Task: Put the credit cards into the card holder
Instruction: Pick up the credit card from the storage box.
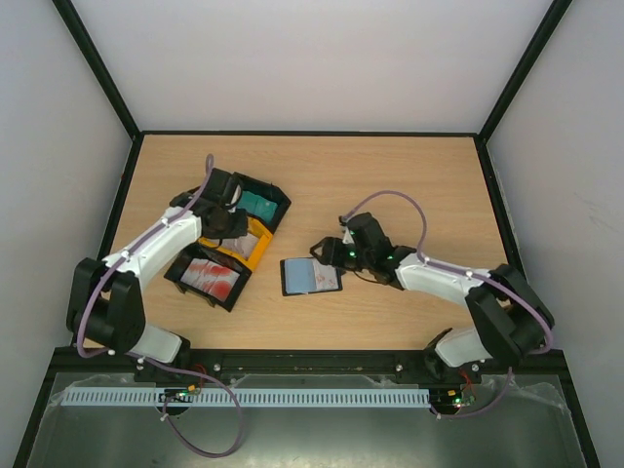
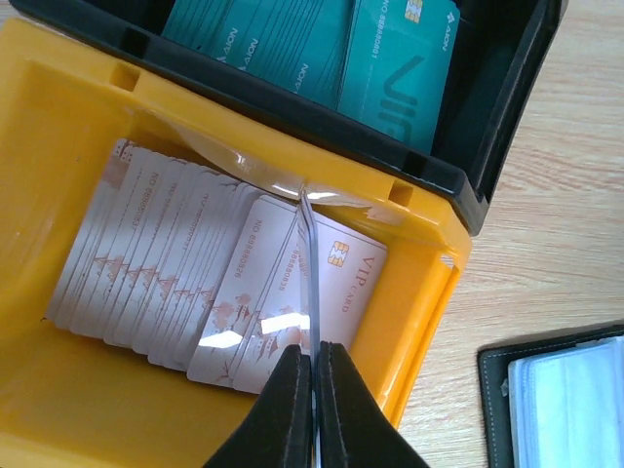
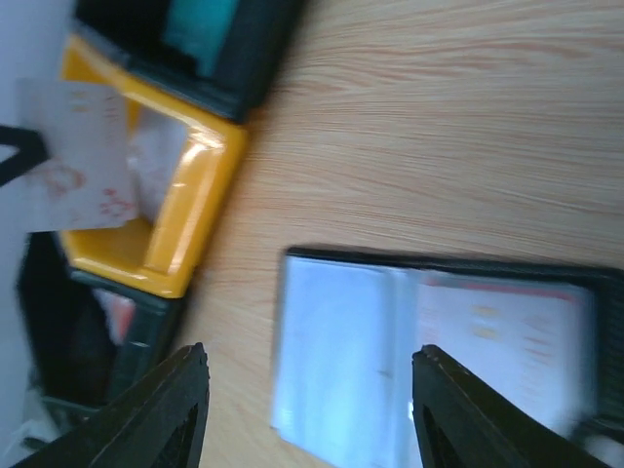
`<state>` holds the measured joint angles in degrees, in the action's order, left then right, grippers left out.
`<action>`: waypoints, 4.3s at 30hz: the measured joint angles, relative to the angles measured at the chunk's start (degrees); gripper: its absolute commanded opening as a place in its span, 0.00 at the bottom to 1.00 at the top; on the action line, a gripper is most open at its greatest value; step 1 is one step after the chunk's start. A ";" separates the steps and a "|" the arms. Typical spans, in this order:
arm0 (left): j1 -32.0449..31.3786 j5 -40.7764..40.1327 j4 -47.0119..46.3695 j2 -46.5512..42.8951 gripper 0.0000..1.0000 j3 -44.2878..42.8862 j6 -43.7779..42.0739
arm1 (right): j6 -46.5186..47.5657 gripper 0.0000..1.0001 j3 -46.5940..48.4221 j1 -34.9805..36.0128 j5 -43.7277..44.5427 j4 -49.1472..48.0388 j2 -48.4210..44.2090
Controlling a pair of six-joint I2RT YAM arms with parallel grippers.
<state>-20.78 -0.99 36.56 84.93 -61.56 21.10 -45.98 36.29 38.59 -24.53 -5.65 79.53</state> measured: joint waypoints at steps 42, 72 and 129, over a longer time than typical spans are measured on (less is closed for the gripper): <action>20.87 54.99 -12.96 -18.03 0.32 7.15 6.58 | -37.64 0.02 17.03 7.54 -19.21 -62.47 27.54; 20.92 58.21 -15.28 -17.70 0.32 9.90 7.76 | -44.65 0.02 14.21 5.90 -20.98 -68.22 26.97; 31.50 44.48 -8.85 -17.81 0.02 23.74 7.58 | -24.44 0.52 34.58 9.66 -15.93 -17.68 41.20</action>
<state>10.72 43.48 27.70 67.11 -37.82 28.69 -70.41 70.87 48.25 -40.47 -23.33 120.73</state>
